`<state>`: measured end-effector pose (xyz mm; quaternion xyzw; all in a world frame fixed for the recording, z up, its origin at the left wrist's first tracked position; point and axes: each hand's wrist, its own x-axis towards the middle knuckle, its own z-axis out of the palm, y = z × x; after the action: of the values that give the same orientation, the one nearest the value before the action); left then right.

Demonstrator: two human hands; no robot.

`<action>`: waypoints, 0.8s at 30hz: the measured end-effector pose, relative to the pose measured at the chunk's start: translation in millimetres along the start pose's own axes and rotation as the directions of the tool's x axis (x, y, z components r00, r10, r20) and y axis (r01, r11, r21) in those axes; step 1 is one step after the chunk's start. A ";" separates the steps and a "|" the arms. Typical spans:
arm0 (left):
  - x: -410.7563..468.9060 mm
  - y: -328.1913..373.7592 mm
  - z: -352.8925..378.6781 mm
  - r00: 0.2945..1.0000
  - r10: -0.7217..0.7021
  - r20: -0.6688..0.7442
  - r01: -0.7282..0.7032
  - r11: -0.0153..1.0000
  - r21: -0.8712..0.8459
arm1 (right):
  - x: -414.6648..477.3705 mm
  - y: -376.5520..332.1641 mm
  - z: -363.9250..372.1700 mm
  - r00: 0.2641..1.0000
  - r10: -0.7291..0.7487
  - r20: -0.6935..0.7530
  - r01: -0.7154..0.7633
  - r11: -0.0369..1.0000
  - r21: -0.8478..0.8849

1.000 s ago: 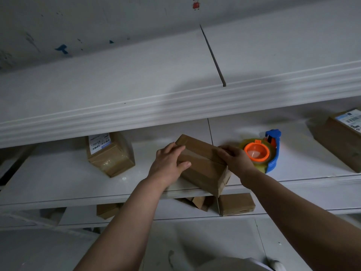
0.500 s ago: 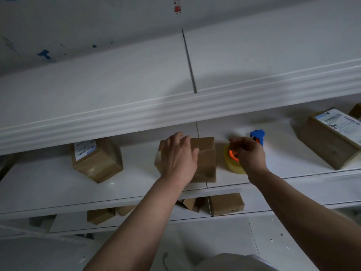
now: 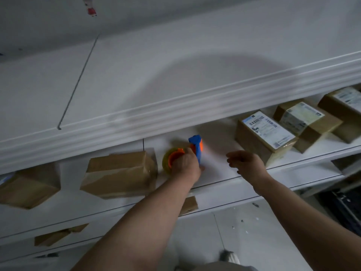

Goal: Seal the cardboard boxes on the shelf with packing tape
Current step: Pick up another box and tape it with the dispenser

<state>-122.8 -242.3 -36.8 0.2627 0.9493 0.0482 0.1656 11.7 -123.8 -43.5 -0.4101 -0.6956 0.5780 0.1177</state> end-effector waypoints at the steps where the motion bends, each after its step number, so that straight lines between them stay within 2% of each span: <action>1: 1.8 1.1 3.3 1.000 -0.006 -0.028 0.005 1.000 -0.009 | 2.4 2.2 -4.2 1.000 0.001 0.009 -0.001 1.000 -0.011; 4: -7.3 -1.2 3.7 0.996 0.019 -0.084 -0.025 0.997 -0.070 | 5.9 10.1 -6.6 0.999 0.014 0.031 -0.013 1.000 -0.025; 7: -35.6 -10.4 -8.9 0.998 0.059 -0.037 -0.067 0.960 -0.271 | 6.1 21.8 4.0 0.998 0.048 -0.036 -0.050 0.997 -0.050; 10: -69.4 -35.7 -30.8 0.985 0.119 0.124 -0.019 0.793 -0.609 | -3.1 19.1 18.1 0.989 0.109 -0.097 -0.111 0.994 -0.009; 12: -91.7 -64.6 -42.7 0.955 0.207 0.214 0.012 0.691 -0.723 | -20.1 10.3 26.4 0.976 0.210 0.056 -0.216 0.964 0.154; 14: -112.7 -96.7 -53.0 0.915 0.290 0.280 0.009 0.681 -0.732 | -46.1 -1.0 35.5 0.904 0.267 0.334 -0.355 0.904 0.239; 16: -128.6 -124.9 -59.7 0.900 0.321 0.295 -0.024 0.713 -0.701 | -67.3 -7.0 49.6 0.817 0.249 0.521 -0.438 0.855 0.278; 18: -144.1 -151.3 -62.4 0.904 0.321 0.281 -0.043 0.723 -0.689 | -85.9 -9.0 68.1 0.775 0.213 0.595 -0.468 0.827 0.312; 22: -174.8 -205.4 -63.6 0.910 0.314 0.272 -0.033 0.708 -0.706 | -121.3 -12.2 108.5 0.750 0.177 0.638 -0.445 0.848 0.288; 24: -185.0 -226.1 -62.7 0.915 0.294 0.276 -0.051 0.763 -0.644 | -136.3 -12.2 127.3 0.757 0.173 0.631 -0.426 0.862 0.275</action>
<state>-104.0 -531.6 35.3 0.2846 0.8033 0.3260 0.4092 11.9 -310.1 -28.9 -0.2865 -0.4866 0.8170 -0.1170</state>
